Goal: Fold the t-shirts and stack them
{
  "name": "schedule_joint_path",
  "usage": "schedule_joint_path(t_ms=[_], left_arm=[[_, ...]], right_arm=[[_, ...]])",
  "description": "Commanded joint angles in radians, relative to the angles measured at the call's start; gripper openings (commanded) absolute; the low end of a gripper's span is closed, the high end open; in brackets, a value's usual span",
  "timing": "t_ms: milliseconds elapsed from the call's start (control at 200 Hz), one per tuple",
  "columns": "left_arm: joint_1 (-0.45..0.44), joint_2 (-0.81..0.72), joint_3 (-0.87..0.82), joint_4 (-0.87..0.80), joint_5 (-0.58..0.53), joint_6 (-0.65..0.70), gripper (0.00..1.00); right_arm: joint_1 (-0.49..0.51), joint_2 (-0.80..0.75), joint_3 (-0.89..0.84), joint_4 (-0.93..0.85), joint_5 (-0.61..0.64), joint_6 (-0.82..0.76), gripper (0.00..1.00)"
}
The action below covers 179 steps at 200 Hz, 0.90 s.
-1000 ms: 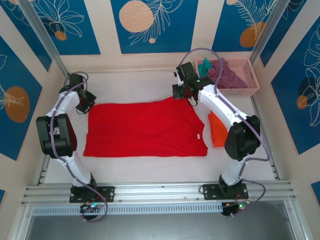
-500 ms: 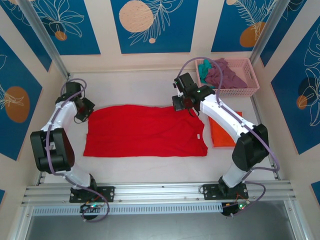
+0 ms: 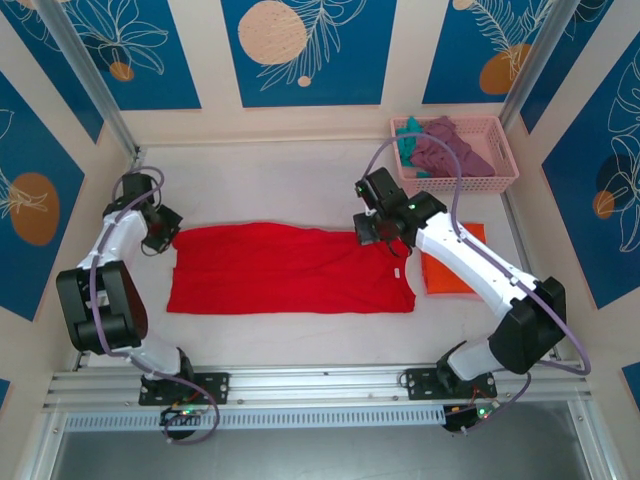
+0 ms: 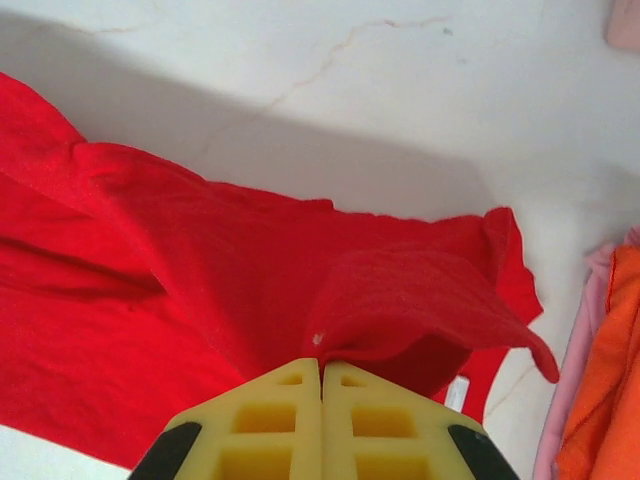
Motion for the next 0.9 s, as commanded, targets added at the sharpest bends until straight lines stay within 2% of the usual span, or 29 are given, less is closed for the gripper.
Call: schedule_joint_path(t_ms=[0,225,670,890], left_arm=[[0.037,-0.013,0.0,0.019,0.063,0.004,0.0],[0.053,-0.021,-0.019,0.022,0.104,0.001,0.0],[0.066,-0.097,-0.137,0.009,0.046,-0.008,0.0],[0.082,-0.111,-0.149,-0.014,0.038,0.002,0.0]], right_arm=[[0.005,-0.047,-0.033,-0.041,0.019,0.039,0.0],[0.014,-0.055,-0.093,-0.047,0.004,0.079,0.0],[0.02,-0.063,-0.157,-0.041,-0.008,0.107,0.0],[0.026,-0.115,-0.162,-0.079,-0.005,0.123,0.0]])
